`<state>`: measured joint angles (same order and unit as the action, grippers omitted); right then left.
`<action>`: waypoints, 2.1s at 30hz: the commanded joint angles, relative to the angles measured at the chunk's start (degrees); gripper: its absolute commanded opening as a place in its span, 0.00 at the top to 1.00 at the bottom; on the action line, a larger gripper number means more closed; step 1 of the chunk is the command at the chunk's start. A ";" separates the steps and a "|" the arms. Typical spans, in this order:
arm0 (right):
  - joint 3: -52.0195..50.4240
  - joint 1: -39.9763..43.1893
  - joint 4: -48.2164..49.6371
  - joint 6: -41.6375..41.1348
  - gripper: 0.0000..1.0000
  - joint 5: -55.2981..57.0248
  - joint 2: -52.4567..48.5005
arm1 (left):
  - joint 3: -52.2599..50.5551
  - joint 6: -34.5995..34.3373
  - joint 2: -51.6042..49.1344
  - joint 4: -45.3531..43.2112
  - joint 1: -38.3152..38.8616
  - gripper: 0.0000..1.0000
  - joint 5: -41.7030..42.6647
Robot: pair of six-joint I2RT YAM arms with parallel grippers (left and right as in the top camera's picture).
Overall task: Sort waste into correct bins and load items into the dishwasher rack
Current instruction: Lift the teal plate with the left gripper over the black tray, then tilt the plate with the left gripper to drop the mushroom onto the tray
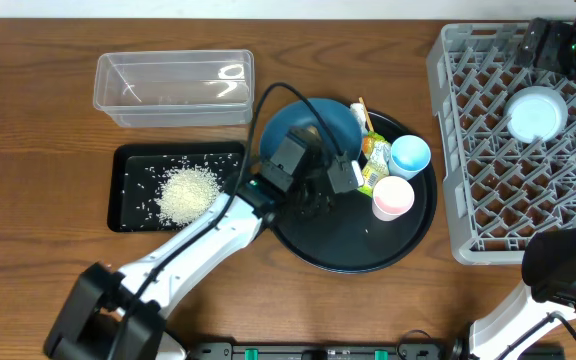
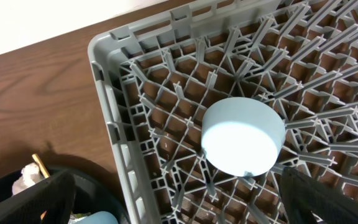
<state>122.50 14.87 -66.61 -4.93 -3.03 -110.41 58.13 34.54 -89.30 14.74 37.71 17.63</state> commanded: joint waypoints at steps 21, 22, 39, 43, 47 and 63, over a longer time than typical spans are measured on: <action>0.44 0.48 -0.04 0.74 0.01 -0.20 0.59 | 0.72 -28.57 15.10 5.97 -9.25 0.94 -0.31; 0.44 0.48 -0.04 0.74 0.01 -0.20 0.59 | 0.72 -29.99 15.23 6.71 -10.45 0.94 -0.31; 0.44 0.46 -0.04 0.74 0.01 -0.20 0.59 | 0.72 -41.51 15.28 7.28 -24.74 0.94 23.58; 0.44 0.50 -0.04 0.74 0.01 -0.20 0.57 | 0.72 -41.51 15.28 7.32 -28.02 0.94 29.75; 0.46 0.48 -0.04 0.74 0.01 -0.22 0.59 | 0.72 -41.53 15.28 7.74 -31.41 0.94 34.58; 0.44 0.50 -0.04 0.74 0.01 -0.20 0.59 | 0.72 -41.51 17.27 15.78 -37.99 0.94 37.42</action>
<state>122.50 14.87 -66.61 -4.93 -3.01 -110.41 58.11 -7.46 -74.54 30.39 0.49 53.19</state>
